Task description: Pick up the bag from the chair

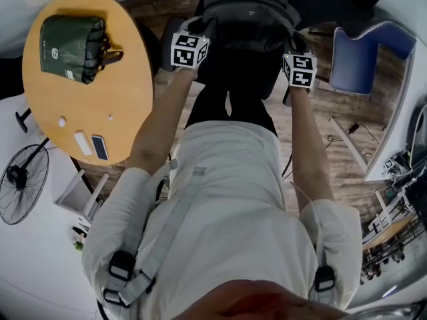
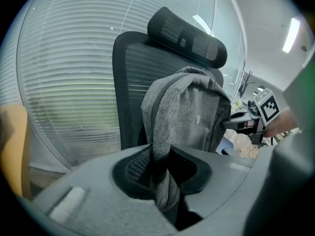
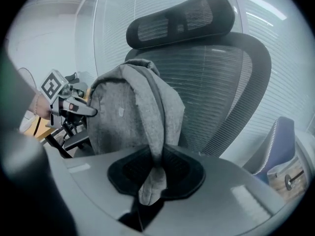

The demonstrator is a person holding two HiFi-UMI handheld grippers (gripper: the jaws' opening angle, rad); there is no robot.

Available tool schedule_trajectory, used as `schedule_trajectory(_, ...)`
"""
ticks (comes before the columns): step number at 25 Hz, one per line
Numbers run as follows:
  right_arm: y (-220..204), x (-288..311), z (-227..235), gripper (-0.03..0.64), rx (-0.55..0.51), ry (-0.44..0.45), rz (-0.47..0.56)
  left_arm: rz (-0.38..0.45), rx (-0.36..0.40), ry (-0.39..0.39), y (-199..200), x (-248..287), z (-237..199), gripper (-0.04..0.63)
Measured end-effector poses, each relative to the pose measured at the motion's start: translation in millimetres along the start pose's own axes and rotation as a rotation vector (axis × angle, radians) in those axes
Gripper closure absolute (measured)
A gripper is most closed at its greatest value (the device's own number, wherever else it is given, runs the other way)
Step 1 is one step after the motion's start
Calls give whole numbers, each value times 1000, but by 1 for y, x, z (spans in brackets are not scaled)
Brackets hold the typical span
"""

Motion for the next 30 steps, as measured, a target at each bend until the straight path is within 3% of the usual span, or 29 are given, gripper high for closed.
schedule_trajectory(30,75,-109,-9,565,-44,-67,156,168,44,-15,72,-99,47,529)
Point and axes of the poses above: the fingertips, and each gripper's own axes: x forward along the fingers, z to its right, y out of its top, the point moved 8 cm from there along -x, backward along the fingers, and after that the axes turned 5 degrees about -x, right-handed, at the moved point
